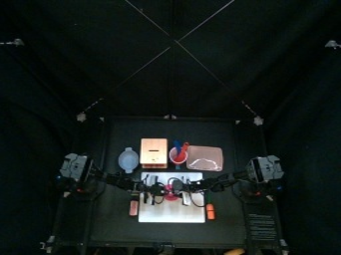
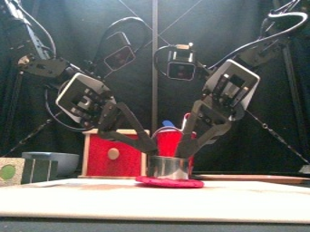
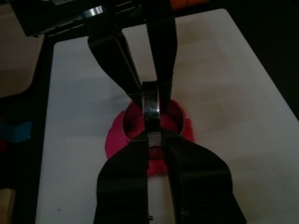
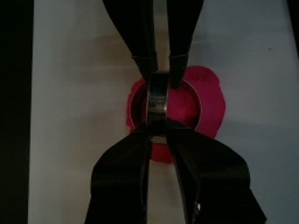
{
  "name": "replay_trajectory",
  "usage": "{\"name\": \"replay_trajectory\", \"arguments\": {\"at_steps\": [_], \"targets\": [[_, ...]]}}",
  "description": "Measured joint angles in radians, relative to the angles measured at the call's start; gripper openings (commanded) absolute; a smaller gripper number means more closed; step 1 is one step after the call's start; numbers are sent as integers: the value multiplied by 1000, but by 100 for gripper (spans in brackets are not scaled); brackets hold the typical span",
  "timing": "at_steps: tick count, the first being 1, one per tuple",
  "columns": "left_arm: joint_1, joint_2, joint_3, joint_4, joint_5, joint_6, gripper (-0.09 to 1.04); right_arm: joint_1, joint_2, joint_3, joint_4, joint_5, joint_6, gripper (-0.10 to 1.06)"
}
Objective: Get the cutter from the drawer then cut the dough then place the extra dough in the bowl
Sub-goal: Cut the dough
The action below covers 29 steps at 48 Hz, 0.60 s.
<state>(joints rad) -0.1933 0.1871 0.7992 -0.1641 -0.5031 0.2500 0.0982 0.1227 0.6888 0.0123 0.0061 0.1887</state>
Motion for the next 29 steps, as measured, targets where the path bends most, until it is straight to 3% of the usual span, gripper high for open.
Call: {"name": "replay_trajectory", "arguments": {"at_steps": [15, 29], "targets": [[-14, -17, -5, 8, -17, 23, 69, 5, 0, -11, 6, 6, 11, 64], [-21, -23, -5, -20, -21, 21, 72, 9, -20, -31, 6, 14, 8, 82]]}}
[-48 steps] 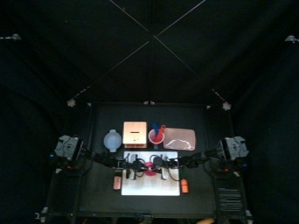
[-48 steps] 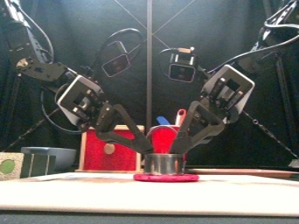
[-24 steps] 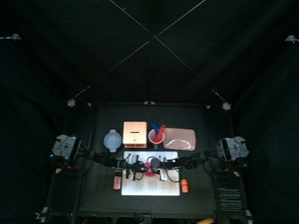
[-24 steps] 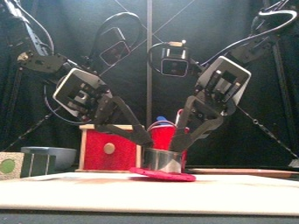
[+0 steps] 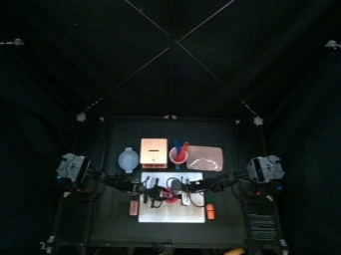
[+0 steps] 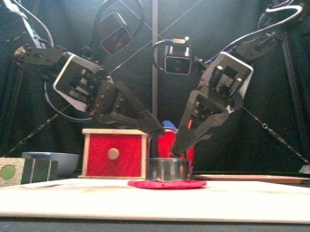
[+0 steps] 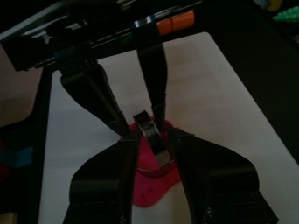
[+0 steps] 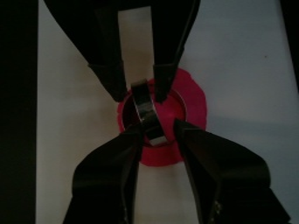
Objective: Get the cutter from the drawer then cut the dough then place the extra dough in the bowl
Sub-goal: Cut the dough
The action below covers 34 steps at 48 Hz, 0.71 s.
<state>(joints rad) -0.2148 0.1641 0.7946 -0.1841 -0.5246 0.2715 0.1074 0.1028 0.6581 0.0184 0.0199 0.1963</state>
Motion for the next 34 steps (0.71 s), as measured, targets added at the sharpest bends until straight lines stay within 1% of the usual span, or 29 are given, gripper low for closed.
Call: {"name": "replay_trajectory", "arguments": {"at_steps": [6, 13, 21, 26, 34], "targets": [[0, 2, 15, -26, -2, -2, 72, 3, -5, -18, 0, 12, -2, 88], [-2, 2, 51, -64, -15, -2, 72, 8, -5, -49, -2, 48, -2, 88], [-14, 0, 92, -92, -80, -2, 72, 8, -5, -78, -11, 94, -2, 88], [-26, -14, 95, -92, -126, 3, 72, 8, -5, -95, -12, 115, -2, 88], [-38, -54, 95, -81, -143, 3, 72, 8, -5, -109, -11, 123, -2, 88]]}}
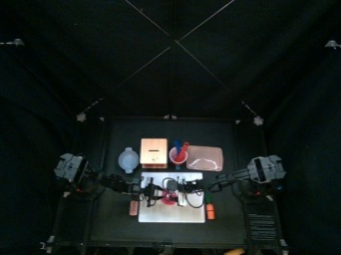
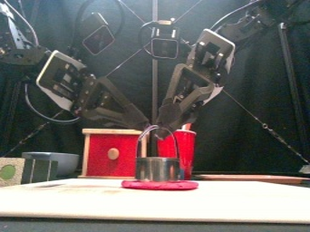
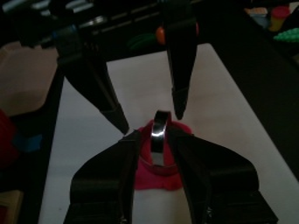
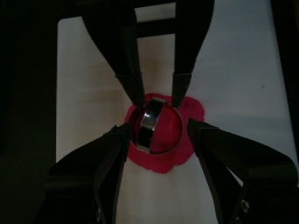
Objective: Get the cutter from the drawer then cut the dough then place the extra dough in the bowl
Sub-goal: Cut the dough
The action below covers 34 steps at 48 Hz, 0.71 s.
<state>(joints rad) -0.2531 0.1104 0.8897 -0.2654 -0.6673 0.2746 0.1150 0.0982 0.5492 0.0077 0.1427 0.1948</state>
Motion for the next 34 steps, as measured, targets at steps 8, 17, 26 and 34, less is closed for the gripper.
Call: {"name": "replay_trajectory", "arguments": {"at_steps": [8, 17, 26, 34], "targets": [[-2, -12, 35, 0, 0, 2, 71, 0, 0, -9, 9, 11, 0, 88], [9, 0, 71, 0, -17, 5, 63, 2, 2, -17, 37, 26, 0, 88], [29, 71, 57, 9, -38, 5, 53, 8, 14, -41, 35, 43, 2, 88], [52, 133, 21, 32, -38, 6, 50, 12, 32, -64, 37, 81, 2, 88]]}}
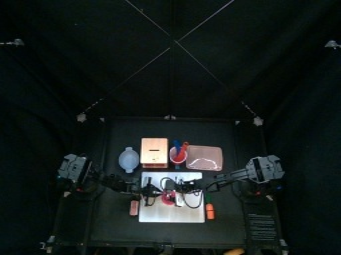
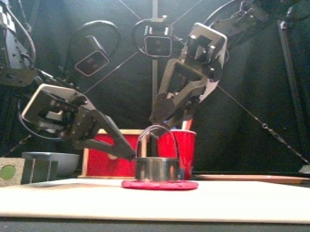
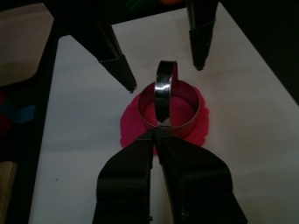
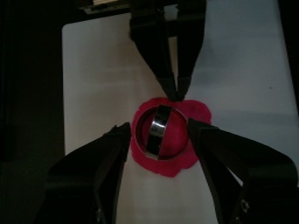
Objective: Get the cutter from the drawer then cut the dough then place the extra dough in the bowl
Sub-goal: Cut the dough
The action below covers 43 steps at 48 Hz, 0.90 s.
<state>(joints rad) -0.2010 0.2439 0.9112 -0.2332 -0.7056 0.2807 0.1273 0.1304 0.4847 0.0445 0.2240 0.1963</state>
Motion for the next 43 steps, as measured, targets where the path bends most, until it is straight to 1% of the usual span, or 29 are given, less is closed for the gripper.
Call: {"name": "replay_trajectory", "arguments": {"at_steps": [8, 25, 29, 43], "targets": [[18, 31, -21, 11, 3, 0, 49, 6, 20, -17, 3, 35, 0, 87], [26, 40, -26, 9, 38, -2, 49, 12, 29, -31, 3, 40, 0, 86], [26, 41, -28, 6, 43, -2, 49, 14, 35, -37, 3, 41, 0, 83], [26, 51, -32, 3, 46, -3, 49, 6, 49, -52, 2, 43, 0, 60]]}}
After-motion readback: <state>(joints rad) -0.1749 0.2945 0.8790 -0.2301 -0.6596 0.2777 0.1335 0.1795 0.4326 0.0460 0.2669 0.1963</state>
